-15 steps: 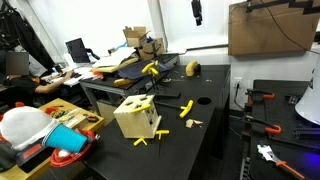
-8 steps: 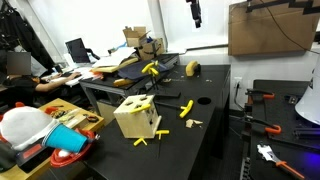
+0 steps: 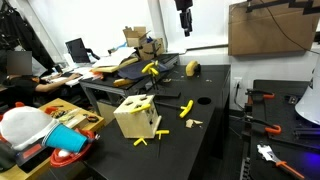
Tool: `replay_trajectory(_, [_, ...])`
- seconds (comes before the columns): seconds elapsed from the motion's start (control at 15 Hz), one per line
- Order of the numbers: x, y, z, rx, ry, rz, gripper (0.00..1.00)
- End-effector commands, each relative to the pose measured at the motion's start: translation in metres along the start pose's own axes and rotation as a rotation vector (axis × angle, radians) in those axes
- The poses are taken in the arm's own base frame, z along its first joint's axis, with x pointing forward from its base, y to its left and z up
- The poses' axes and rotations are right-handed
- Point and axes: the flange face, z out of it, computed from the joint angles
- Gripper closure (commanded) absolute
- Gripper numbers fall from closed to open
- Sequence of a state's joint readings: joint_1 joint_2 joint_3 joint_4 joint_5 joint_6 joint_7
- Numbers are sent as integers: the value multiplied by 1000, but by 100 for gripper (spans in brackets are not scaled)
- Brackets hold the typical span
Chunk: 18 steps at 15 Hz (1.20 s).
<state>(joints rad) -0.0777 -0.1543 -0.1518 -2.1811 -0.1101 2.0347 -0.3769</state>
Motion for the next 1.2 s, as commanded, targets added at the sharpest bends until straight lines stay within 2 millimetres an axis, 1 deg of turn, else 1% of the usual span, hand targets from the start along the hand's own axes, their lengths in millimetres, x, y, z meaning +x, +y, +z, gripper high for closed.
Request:
replay_trajectory(0.0, [14,-33,4,34,39,-22,0])
replay_trajectory(0.2, [30,-63,5,40,52,-79,0])
replay_trajectory(0.53, [49,-108,7,18,54,-186,0])
replay_trajectory(0.87, [72,-152,18,-34,36,-314,0])
replay_trajectory(1.0, [79,-167,23,-53,25,-362,0])
replay_trajectory(1.13, [90,-177,29,-75,7,-404,0])
